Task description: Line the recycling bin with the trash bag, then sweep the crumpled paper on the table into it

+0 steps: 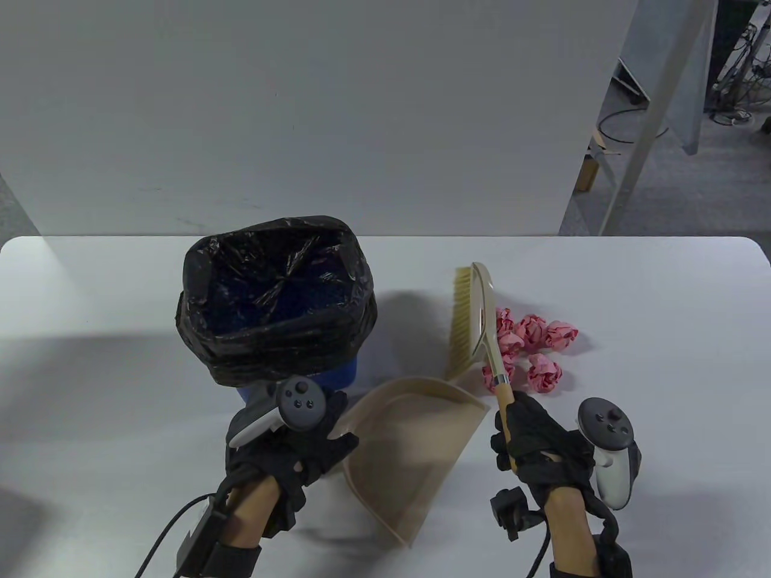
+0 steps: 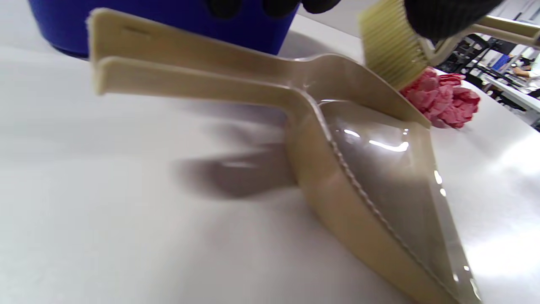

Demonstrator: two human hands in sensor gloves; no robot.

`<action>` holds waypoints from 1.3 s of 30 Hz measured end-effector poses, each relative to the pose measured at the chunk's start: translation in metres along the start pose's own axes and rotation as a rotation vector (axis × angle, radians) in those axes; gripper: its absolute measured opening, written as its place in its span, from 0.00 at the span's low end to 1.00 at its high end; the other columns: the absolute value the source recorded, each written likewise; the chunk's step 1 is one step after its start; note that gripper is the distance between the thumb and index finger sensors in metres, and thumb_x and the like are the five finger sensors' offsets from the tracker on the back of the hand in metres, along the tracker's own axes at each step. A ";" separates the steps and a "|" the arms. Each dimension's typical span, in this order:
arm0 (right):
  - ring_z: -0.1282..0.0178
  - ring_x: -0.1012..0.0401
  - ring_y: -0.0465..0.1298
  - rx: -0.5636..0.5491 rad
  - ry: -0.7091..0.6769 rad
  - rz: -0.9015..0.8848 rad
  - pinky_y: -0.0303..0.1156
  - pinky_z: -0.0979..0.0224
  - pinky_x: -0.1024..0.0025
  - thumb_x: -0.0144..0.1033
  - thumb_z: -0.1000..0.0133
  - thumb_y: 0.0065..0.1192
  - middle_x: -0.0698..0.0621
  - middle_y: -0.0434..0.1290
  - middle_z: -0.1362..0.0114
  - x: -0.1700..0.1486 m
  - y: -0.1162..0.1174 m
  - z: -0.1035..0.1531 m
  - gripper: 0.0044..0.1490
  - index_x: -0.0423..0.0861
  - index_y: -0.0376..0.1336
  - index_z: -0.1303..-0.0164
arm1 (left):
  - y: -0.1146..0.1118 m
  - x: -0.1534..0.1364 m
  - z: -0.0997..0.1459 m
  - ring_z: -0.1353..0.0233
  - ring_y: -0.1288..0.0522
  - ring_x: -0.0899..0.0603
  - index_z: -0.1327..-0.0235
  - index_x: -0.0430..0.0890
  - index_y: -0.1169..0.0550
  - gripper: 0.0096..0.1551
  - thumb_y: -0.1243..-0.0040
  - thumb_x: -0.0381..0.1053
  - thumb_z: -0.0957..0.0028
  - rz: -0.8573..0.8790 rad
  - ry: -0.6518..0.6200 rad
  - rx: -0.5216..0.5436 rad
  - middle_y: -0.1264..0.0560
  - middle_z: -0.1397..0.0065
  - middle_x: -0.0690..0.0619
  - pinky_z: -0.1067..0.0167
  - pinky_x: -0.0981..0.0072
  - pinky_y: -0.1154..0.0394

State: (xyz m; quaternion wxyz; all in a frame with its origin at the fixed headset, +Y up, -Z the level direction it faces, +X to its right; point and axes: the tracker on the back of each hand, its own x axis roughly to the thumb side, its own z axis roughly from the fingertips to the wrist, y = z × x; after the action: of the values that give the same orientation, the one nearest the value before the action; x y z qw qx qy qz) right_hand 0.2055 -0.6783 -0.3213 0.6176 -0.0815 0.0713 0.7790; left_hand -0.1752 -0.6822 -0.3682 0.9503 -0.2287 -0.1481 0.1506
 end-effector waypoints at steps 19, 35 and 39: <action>0.51 0.52 0.77 -0.024 -0.273 -0.050 0.81 0.54 0.65 0.38 0.32 0.39 0.31 0.62 0.28 0.018 0.009 0.008 0.40 0.27 0.42 0.18 | -0.009 -0.024 -0.019 0.36 0.24 0.44 0.16 0.50 0.37 0.41 0.35 0.58 0.40 0.096 -0.043 -0.065 0.30 0.24 0.49 0.33 0.40 0.29; 0.49 0.50 0.76 -0.437 -0.197 0.341 0.80 0.51 0.62 0.37 0.32 0.42 0.30 0.61 0.27 0.027 -0.021 0.026 0.40 0.27 0.42 0.18 | -0.020 0.017 -0.012 0.35 0.24 0.44 0.16 0.39 0.51 0.46 0.42 0.52 0.37 0.217 -0.069 0.131 0.40 0.21 0.40 0.47 0.61 0.13; 0.49 0.50 0.76 -0.457 -0.057 0.512 0.80 0.52 0.61 0.36 0.32 0.42 0.29 0.62 0.27 0.027 -0.021 0.027 0.40 0.27 0.42 0.18 | -0.027 0.020 -0.015 0.35 0.24 0.44 0.16 0.37 0.53 0.47 0.44 0.53 0.36 0.229 0.013 0.145 0.41 0.21 0.39 0.49 0.63 0.13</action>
State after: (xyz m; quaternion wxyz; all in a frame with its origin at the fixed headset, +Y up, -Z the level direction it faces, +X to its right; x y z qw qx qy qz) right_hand 0.2187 -0.6420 -0.3012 0.3694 -0.1756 -0.1041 0.9066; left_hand -0.1461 -0.7041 -0.3636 0.9418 -0.1760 -0.1035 0.2670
